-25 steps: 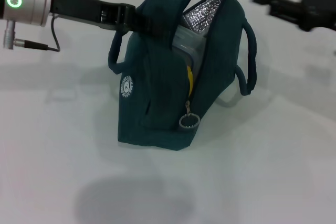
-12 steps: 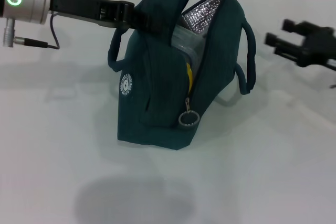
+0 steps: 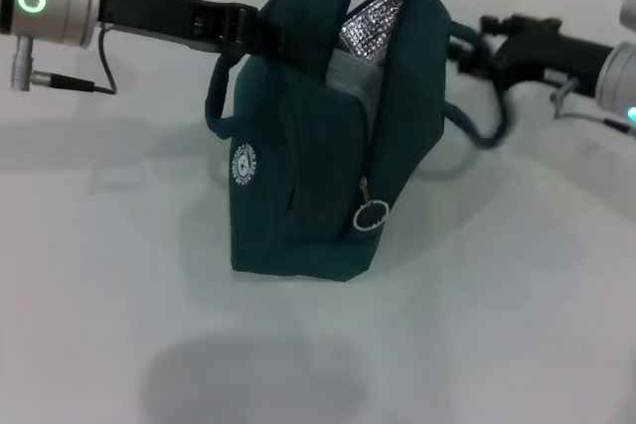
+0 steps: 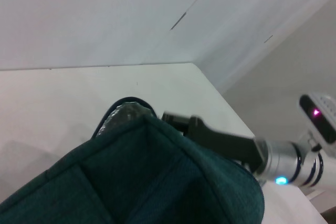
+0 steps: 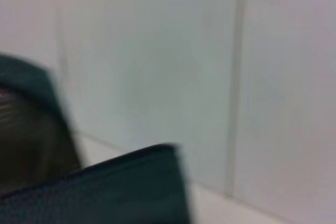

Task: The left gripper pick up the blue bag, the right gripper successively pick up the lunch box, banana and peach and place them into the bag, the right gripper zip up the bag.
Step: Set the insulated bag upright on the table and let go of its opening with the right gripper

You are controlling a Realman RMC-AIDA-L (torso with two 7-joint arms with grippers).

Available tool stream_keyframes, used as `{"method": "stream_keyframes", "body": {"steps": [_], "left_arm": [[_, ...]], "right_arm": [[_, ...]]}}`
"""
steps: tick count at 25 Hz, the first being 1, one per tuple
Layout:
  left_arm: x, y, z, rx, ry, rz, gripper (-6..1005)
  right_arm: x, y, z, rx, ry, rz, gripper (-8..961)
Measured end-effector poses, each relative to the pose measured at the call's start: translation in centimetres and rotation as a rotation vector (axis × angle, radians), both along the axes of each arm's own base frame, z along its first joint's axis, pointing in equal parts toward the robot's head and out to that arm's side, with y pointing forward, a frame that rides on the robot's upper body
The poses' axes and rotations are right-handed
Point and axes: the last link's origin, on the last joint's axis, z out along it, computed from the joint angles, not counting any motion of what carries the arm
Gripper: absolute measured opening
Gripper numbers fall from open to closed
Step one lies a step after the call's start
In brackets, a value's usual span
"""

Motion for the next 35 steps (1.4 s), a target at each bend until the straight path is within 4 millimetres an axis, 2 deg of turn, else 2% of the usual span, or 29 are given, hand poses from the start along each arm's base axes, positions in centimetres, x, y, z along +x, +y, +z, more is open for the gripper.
{"method": "stream_keyframes", "body": {"steps": [4, 7, 10, 13, 17, 21, 28, 35], "left_arm": [[-0.6, -0.2, 0.1, 0.004, -0.001, 0.009, 38], [-1.2, -0.5, 0.2, 0.008, -0.001, 0.017, 38], [-1.7, -0.7, 0.1, 0.004, 0.000, 0.022, 38], [-2.3, -1.1, -0.3, -0.015, -0.010, 0.032, 38], [-2.9, -1.9, -1.0, -0.053, -0.037, 0.054, 38], [-2.9, -2.8, -1.7, -0.112, -0.114, 0.058, 38], [-3.5, -2.9, -2.7, -0.120, -0.138, 0.065, 38], [-4.2, -2.7, -2.8, -0.087, -0.123, 0.071, 38]], "right_arm": [[0.4, 1.4, 2.1, 0.168, 0.016, -0.026, 621], [0.2, 1.2, 4.3, 0.304, 0.092, 0.035, 621], [-0.4, -1.2, 6.4, 0.381, 0.218, 0.172, 621], [-1.3, -3.4, 7.3, 0.355, 0.287, 0.289, 621], [-2.2, -5.7, 6.8, 0.261, 0.299, 0.348, 621], [-1.9, -7.0, 5.6, 0.174, 0.279, 0.337, 620], [-0.1, -5.8, 3.4, 0.071, 0.159, 0.180, 620], [0.2, -5.9, 2.7, 0.044, 0.155, 0.167, 621]]}}
